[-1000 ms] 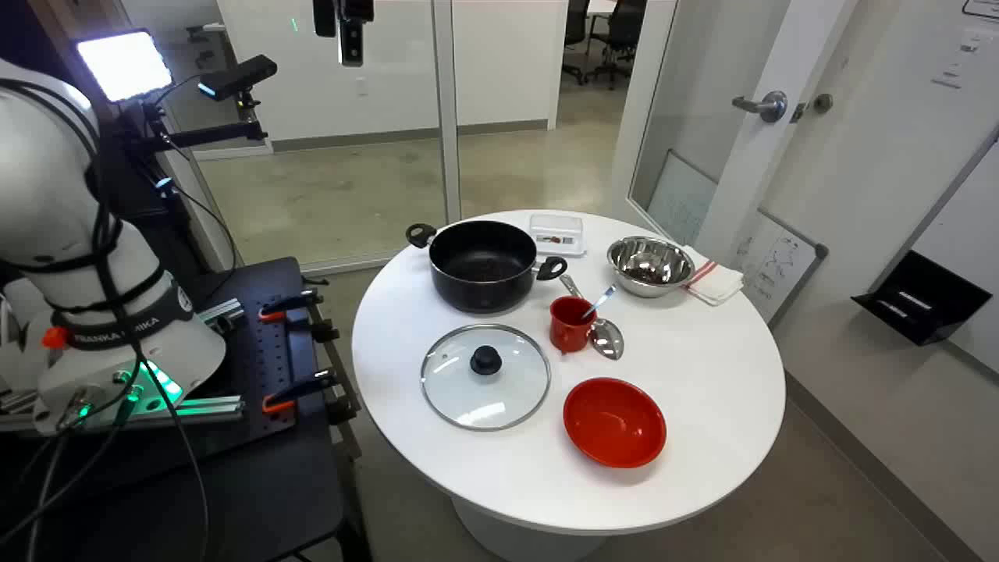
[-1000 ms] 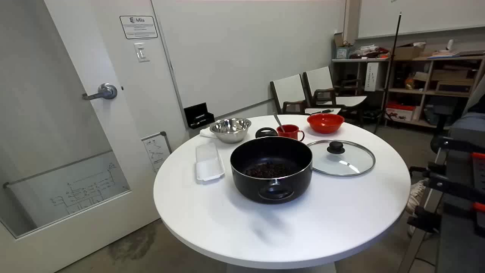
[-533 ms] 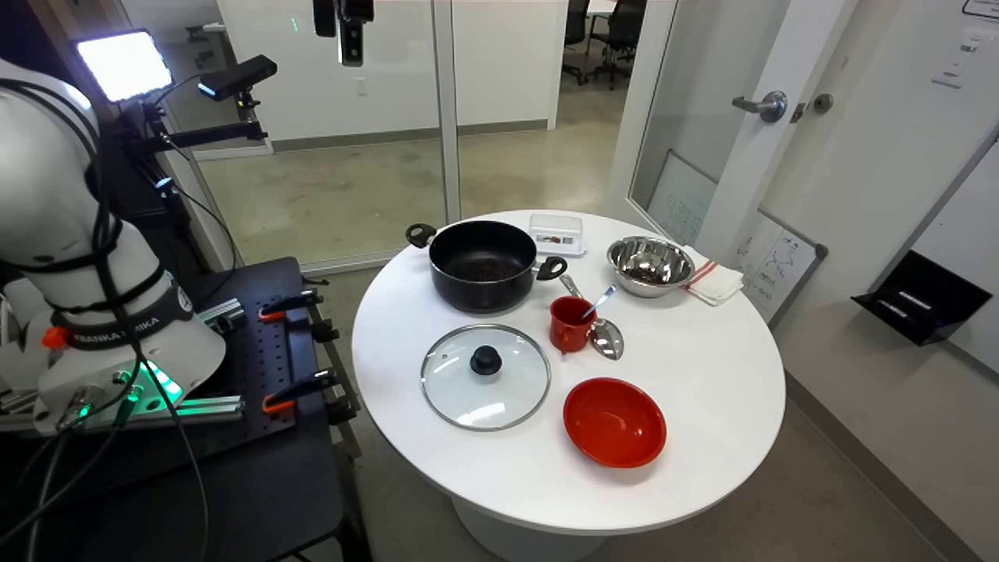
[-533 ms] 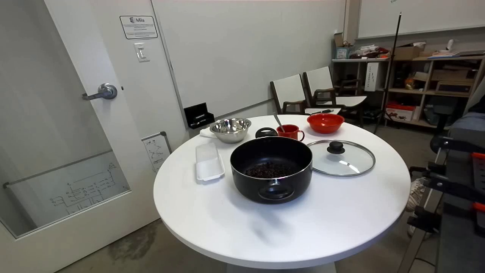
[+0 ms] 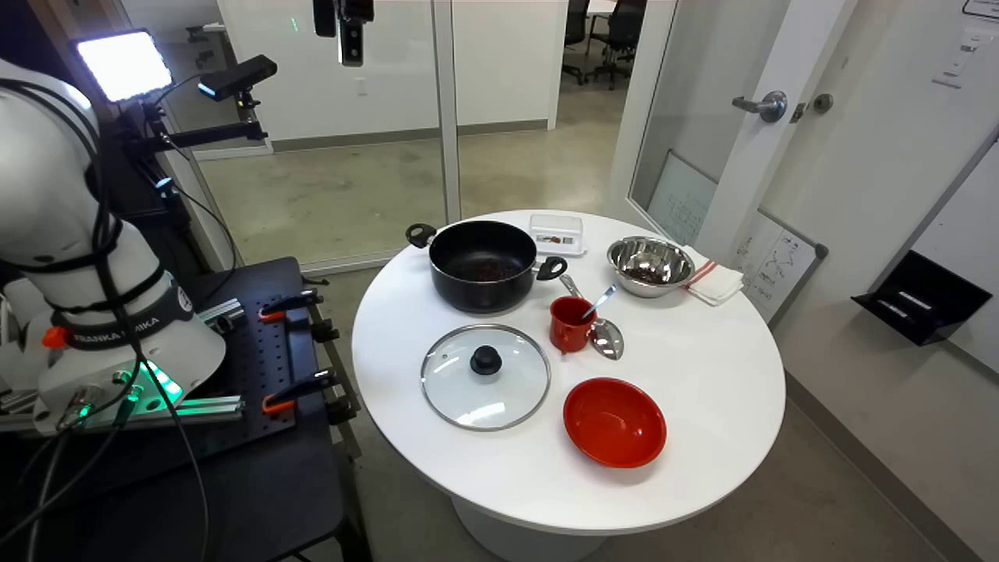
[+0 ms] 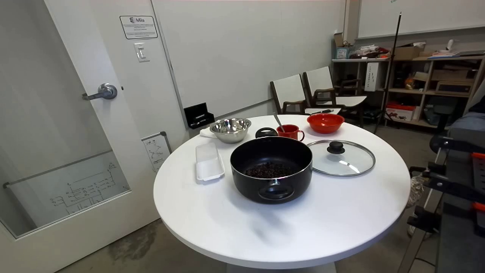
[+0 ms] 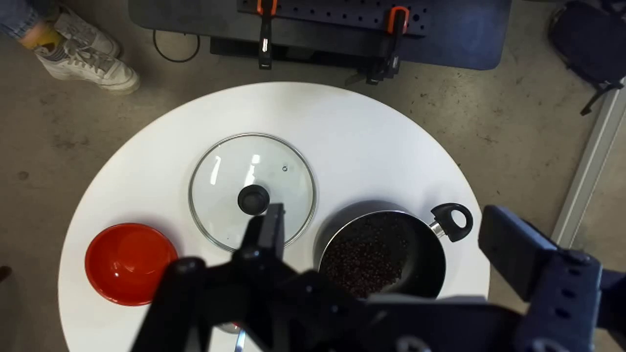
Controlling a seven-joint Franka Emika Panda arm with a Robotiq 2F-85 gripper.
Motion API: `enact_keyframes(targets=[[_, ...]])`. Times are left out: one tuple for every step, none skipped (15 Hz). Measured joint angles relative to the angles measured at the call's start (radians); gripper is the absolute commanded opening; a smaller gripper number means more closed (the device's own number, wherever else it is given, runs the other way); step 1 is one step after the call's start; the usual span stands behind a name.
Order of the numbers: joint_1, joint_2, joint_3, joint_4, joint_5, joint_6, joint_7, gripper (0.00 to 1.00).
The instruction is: Take the spoon out of the bowl
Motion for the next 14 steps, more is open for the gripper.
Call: enact_keyframes(targets=[[0.000,0.000,0.000,0.000,0.000,0.000,0.000,1.00],[0.000,0.000,0.000,0.000,0.000,0.000,0.000,1.00],[0.000,0.000,0.002,0.000,0.000,0.003,0.002,1.00],[0.000,0.004,0.007,-0.001,0.001,0.012,0.009,1.00],[0.001,0.013,0.016,-0.003,0.007,0.032,0.022,1.00],[0.004,0.028,0.031,-0.005,0.017,0.069,0.046,1.00],[0.007,0.050,0.051,-0.005,0.027,0.111,0.078,1.00],[0.011,0.079,0.071,-0.005,0.042,0.153,0.119,1.00],[0.013,0.116,0.094,-0.003,0.055,0.195,0.166,1.00],[0.014,0.158,0.116,0.000,0.057,0.253,0.224,1.00],[0.012,0.203,0.136,0.003,0.052,0.317,0.284,1.00],[0.009,0.251,0.151,0.009,0.050,0.364,0.333,1.00],[0.009,0.299,0.159,0.021,0.050,0.392,0.370,1.00],[0.007,0.350,0.164,0.036,0.049,0.414,0.409,1.00]])
